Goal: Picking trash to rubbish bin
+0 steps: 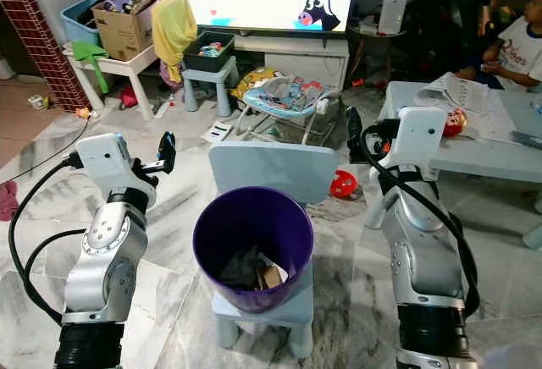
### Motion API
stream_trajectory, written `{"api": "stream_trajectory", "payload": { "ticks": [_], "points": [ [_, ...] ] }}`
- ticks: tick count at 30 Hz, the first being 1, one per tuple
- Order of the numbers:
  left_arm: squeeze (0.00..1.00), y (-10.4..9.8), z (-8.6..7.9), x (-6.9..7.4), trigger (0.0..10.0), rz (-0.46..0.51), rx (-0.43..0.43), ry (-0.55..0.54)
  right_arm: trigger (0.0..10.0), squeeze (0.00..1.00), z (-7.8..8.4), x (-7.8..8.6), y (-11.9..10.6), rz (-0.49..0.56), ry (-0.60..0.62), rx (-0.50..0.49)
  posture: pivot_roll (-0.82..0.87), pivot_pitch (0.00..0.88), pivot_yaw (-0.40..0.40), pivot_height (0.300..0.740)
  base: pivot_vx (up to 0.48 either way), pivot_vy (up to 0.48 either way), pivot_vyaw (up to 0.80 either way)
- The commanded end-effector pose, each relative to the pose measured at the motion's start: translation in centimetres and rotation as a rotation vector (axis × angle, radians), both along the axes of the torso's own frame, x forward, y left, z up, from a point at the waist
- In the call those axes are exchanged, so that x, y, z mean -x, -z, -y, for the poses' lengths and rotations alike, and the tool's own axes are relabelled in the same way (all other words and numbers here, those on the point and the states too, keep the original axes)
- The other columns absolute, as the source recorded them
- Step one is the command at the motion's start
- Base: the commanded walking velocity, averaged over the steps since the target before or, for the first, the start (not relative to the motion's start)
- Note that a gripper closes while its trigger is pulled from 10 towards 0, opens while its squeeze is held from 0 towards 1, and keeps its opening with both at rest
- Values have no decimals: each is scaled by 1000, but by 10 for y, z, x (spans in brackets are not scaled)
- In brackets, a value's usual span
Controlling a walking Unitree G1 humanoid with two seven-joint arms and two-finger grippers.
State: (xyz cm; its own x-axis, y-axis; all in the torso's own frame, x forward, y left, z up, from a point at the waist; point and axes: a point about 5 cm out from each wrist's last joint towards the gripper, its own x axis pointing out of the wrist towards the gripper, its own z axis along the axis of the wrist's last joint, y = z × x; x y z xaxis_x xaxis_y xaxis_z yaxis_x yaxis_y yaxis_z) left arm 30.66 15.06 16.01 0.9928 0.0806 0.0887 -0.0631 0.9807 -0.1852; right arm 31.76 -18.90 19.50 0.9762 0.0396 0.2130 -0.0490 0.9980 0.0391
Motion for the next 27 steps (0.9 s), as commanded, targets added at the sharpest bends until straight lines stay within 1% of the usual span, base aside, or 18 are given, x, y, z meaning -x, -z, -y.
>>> {"api": "stream_trajectory", "payload": {
  "ticks": [1, 6, 13, 16, 22, 27],
  "points": [
    [0, -6, 3, 0, 10000, 16, -5, 3, 10000, 0, 0, 0, -5, 10, -5, -5, -44, 0, -17, 740, 0, 0, 0],
    [0, -9, 4, -3, 10000, 24, -16, -3, 10000, 0, 2, 0, -4, 4, 4, -21, -48, 0, -18, 740, 0, 0, 0],
    [0, -8, 4, -3, 10000, 21, -7, -3, 10000, 0, 3, 1, -2, -6, -1, -26, -41, 0, -26, 740, 0, 0, 0],
    [0, -8, 3, -3, 10000, 19, -8, -17, 10000, 0, 1, -1, -3, -6, -8, -28, -42, 0, -25, 740, 0, 0, 0],
    [0, -7, 4, -3, 10000, 17, -5, -8, 10000, 0, 0, -1, -2, -7, -17, -25, -41, 0, -24, 740, 0, 0, 0],
    [0, -9, 5, -5, 10000, 22, 7, -2, 10000, 0, 0, -2, -2, -10, -13, -30, -39, 0, -24, 740, -274, 0, 0]
  ]
}}
